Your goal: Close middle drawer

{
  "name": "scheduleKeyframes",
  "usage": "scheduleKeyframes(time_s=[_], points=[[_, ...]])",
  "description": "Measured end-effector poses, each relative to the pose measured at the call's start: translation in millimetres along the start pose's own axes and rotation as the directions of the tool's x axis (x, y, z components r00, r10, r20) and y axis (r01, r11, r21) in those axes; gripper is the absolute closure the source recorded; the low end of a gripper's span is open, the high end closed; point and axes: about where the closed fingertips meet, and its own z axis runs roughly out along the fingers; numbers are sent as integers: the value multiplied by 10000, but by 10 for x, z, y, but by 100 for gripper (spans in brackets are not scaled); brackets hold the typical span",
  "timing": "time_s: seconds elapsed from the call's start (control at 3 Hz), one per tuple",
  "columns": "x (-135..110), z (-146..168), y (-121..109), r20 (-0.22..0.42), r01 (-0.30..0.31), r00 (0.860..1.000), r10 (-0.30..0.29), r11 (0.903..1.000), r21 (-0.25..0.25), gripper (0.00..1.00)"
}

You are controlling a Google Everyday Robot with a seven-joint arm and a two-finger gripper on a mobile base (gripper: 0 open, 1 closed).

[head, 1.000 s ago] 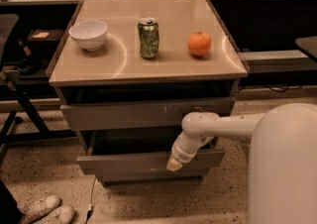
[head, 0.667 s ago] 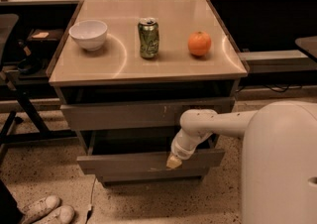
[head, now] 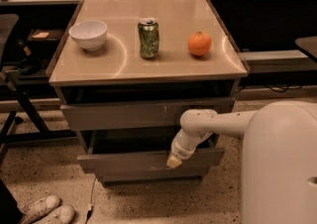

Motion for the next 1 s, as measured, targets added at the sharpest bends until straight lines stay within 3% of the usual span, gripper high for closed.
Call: scheduleKeyframes(time_s=[0.67,1.0], points=[[0,0,0,0,0,10000,0,10000,-1,13],[0,1,1,-1,0,10000,0,10000,-3,0]])
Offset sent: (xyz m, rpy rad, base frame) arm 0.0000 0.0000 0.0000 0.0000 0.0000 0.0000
